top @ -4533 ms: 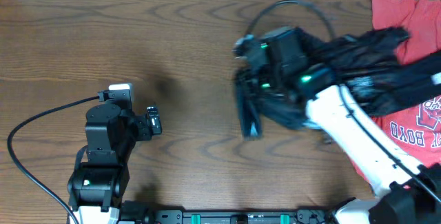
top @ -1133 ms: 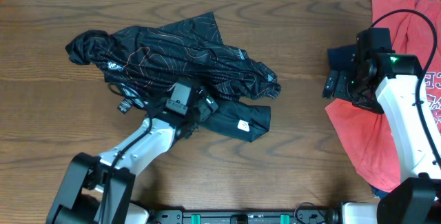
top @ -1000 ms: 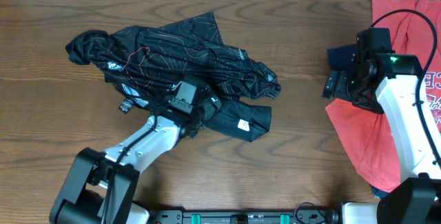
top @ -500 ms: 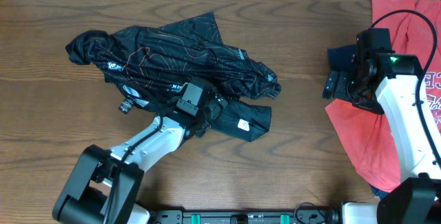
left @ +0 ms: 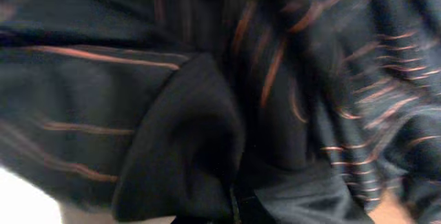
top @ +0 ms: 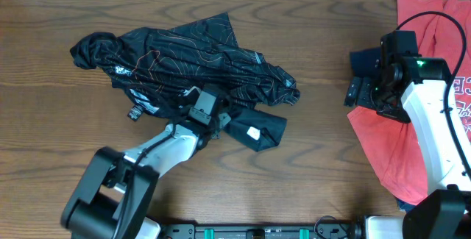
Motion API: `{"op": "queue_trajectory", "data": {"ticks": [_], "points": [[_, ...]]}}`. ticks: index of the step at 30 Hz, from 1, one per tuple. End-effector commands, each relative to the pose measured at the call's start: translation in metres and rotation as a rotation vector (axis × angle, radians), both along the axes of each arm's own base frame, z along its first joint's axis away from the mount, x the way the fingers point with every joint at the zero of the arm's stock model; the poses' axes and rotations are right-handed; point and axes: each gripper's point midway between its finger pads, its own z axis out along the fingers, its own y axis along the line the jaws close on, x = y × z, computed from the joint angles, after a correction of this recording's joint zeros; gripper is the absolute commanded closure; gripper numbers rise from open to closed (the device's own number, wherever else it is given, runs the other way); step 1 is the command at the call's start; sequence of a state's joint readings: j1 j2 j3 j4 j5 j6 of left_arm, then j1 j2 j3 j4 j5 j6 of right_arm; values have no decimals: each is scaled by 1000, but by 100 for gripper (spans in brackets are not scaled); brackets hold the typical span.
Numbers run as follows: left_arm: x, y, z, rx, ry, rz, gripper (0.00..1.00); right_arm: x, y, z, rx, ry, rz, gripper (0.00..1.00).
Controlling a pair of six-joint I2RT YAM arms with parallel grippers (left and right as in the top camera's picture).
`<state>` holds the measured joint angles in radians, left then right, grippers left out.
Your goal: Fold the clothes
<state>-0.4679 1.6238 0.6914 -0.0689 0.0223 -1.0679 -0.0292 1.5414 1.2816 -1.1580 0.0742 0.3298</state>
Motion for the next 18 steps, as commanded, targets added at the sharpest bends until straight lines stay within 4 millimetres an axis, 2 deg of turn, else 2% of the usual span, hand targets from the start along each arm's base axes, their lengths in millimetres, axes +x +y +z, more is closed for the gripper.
{"op": "queue_trajectory", "data": {"ticks": [1, 4, 7, 10, 15, 18], "points": [[-19, 34, 9, 87, 31, -36, 94, 3, 1, 7, 8, -30, 24, 1], [-40, 65, 38, 116, 56, -25, 94, 7, 20, 7, 98, -46, 141, 1], [-57, 102, 67, 156, 34, 3, 94, 11, 56, 12, 259, -91, 317, 4], [-70, 143, 93, 203, -19, 107, 94, 16, 82, 16, 332, -129, 400, 8], [-88, 192, 119, 228, -92, 298, 94, 15, 119, 6, 341, -133, 491, 9], [-97, 218, 128, 236, -120, 420, 94, 15, 133, -9, 324, -113, 433, 9]]}}
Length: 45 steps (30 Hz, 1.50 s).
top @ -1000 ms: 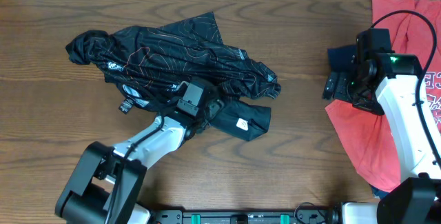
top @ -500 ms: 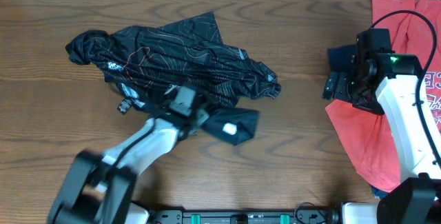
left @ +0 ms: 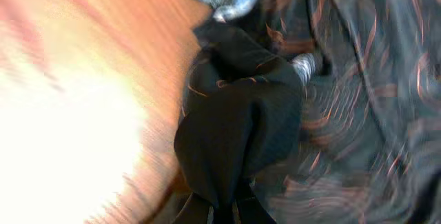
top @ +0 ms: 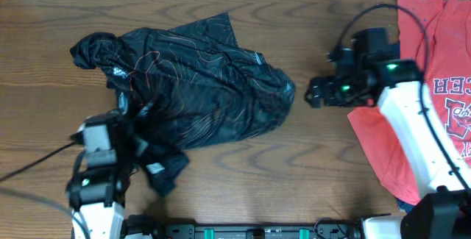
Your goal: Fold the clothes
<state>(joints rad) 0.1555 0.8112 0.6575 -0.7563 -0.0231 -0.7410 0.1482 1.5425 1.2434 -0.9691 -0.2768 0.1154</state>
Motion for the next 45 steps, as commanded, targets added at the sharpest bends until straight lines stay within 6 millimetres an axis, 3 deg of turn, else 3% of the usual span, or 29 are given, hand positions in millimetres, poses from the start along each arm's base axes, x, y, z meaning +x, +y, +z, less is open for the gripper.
{"op": "queue_trajectory", "data": {"ticks": [1, 6, 15, 21, 29, 33, 38, 45], "points": [[-10, 27, 7, 51, -20, 82, 94, -9, 21, -19, 19, 59, -42, 9], [-18, 47, 7, 28, -24, 180, 94, -20, 46, -46, 55, 129, -61, 12], [-18, 47, -3, 7, 23, 177, 94, -24, 91, -90, 68, 166, 7, 20], [-18, 44, -13, -22, 67, 169, 93, -26, 112, -116, -52, 109, 84, 20], [-21, 43, -27, -45, 139, 169, 94, -23, 120, -123, -221, -12, 129, 24], [-22, 43, -32, -53, 163, 169, 94, -23, 131, -122, -208, -36, 153, 32], [-22, 42, -36, -59, 182, 169, 94, -26, 142, -127, -208, -51, 180, 34], [-22, 42, -36, -59, 182, 169, 94, -27, 142, -129, -214, -49, 181, 36]]}}
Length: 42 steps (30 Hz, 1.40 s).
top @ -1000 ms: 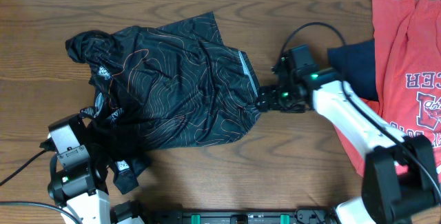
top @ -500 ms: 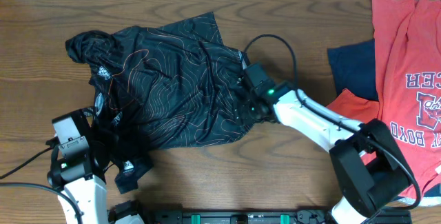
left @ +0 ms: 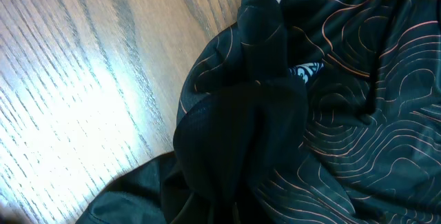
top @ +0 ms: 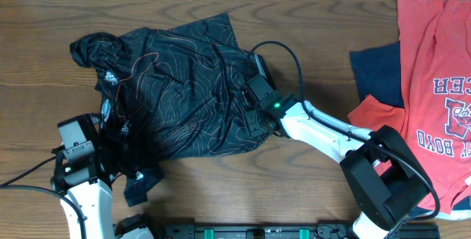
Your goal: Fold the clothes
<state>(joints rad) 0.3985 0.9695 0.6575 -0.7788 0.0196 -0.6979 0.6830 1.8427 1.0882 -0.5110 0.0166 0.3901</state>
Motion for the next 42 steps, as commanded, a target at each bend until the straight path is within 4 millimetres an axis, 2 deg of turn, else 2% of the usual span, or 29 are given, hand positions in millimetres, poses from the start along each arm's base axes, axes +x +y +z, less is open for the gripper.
{"op": "queue_trajectory", "data": {"ticks": [1, 5, 8, 10, 11, 12, 17, 20, 23, 26, 28, 30, 33, 36, 38, 42], "points": [[-1, 1, -1, 6, 10, -16, 94, -2, -2, -5, -23, -1, -4, 38], [-1, 0, -1, 6, 11, -16, 94, -4, -4, -13, -36, 16, -4, 64], [-1, 1, -1, 6, 10, -16, 94, -6, -5, -22, -47, 36, -3, 76], [-1, 0, -1, 6, 11, -16, 94, -6, -5, -22, -48, 37, -4, 86], [-1, 0, -1, 6, 11, -16, 94, -5, -5, -21, -47, 35, -4, 95], [-1, 1, -1, 7, 11, -18, 94, -4, -4, -19, -44, 30, -4, 99], [-1, 1, -1, 7, 10, -19, 94, 6, -14, -1, -51, 18, -74, 99], [2, -1, 1, 4, 1, -37, 94, 22, -33, 29, -62, -3, -135, 99], [18, -12, 13, -25, -67, -153, 94, 41, -55, 66, -52, -31, -198, 99], [37, -23, 39, -43, -155, -274, 94, 57, -74, 105, -32, -78, -234, 99], [45, -30, 64, -49, -206, -341, 94, 65, -91, 134, -15, -114, -271, 99], [49, -31, 93, -33, -240, -375, 94, 70, -108, 161, 1, -146, -316, 99], [53, -30, 147, 36, -289, -433, 94, 73, -136, 206, 24, -208, -372, 99], [55, -30, 199, 99, -344, -474, 94, 74, -146, 248, 40, -304, -335, 99], [58, -36, 237, 131, -402, -530, 94, 73, -147, 283, 53, -398, -292, 99], [65, -47, 294, 195, -507, -622, 94, 66, -159, 348, 90, -564, -322, 99]]}}
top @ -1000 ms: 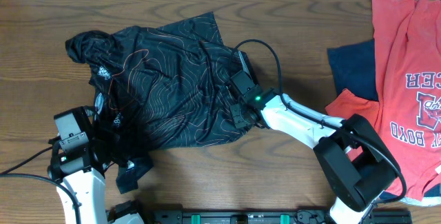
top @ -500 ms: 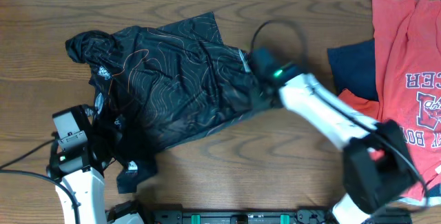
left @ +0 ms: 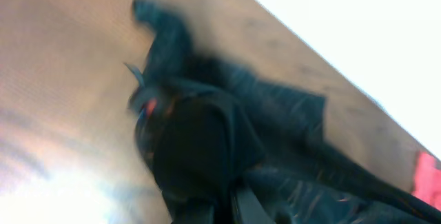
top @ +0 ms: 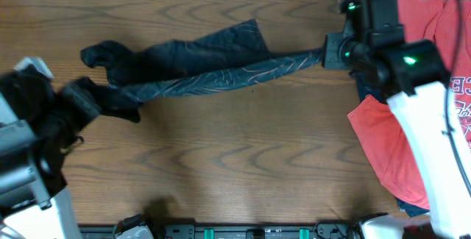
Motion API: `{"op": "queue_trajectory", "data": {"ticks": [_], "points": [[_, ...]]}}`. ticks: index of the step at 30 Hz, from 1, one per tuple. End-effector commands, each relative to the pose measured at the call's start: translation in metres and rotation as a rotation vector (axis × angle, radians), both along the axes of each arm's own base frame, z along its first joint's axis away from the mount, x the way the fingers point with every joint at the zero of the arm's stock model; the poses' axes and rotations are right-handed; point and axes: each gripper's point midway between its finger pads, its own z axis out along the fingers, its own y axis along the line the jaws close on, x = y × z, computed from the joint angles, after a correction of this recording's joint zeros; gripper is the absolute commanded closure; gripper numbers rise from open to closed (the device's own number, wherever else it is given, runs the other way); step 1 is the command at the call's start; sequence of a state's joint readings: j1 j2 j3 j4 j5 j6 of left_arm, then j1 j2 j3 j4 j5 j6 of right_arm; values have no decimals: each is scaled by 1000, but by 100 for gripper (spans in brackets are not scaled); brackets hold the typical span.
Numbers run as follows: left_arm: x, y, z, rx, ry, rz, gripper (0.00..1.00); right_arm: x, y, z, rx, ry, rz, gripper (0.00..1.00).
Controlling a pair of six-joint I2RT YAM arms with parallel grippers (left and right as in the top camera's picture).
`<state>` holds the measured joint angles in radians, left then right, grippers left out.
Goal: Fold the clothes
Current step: 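Lift the jersey with both grippers and shake it out in the air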
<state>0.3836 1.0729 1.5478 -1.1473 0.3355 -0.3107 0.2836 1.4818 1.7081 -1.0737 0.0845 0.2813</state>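
The black shirt with thin orange lines (top: 206,73) hangs stretched in a long twisted band across the table's far half. My left gripper (top: 79,95) is shut on its bunched left end, and the left arm looms large at the left edge. My right gripper (top: 329,54) is shut on the shirt's narrow right end. The left wrist view is blurred. It shows dark cloth (left: 207,141) pinched in the left gripper (left: 224,214) at the bottom edge, with the rest of the shirt trailing off to the right.
A red T-shirt with white lettering (top: 441,106) lies along the right edge, partly under the right arm. A sliver of navy cloth (top: 362,84) shows beside it. Bare wooden table (top: 235,158) fills the near half.
The shirt lay spread flat with my left gripper at its lower-left corner and my right gripper on its right edge. Now the grippers are far apart and the shirt is pulled taut between them.
First my left gripper held a fold at the crumpled shirt's lower middle, and the right arm was over the clothes at the right. Then the left held that fold at the lower left, and later the right gripper was at the shirt's right edge. Now the shirt is stretched between both.
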Motion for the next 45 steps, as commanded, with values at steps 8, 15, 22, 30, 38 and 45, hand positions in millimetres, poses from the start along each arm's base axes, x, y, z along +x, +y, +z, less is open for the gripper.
{"op": "queue_trajectory", "data": {"ticks": [8, 15, 22, 30, 38, 45], "points": [[1, -14, 121, 196, -250, -148, 94, -31, -47, 152, -48, -417, -132, 99], [5, -12, 177, 302, -426, -150, 94, -43, -75, 212, -98, -615, -252, 99], [38, 0, 182, 314, -455, -150, 94, -36, -98, 228, -123, -679, -349, 99], [112, -4, 124, 146, -322, -298, 94, 24, -90, 168, -211, -500, -309, 99], [208, -17, 72, 204, -304, -454, 94, 130, -77, 87, -146, -401, -248, 99], [266, -21, 112, 288, -571, -450, 94, 160, -97, 155, -55, -698, -350, 99]]}}
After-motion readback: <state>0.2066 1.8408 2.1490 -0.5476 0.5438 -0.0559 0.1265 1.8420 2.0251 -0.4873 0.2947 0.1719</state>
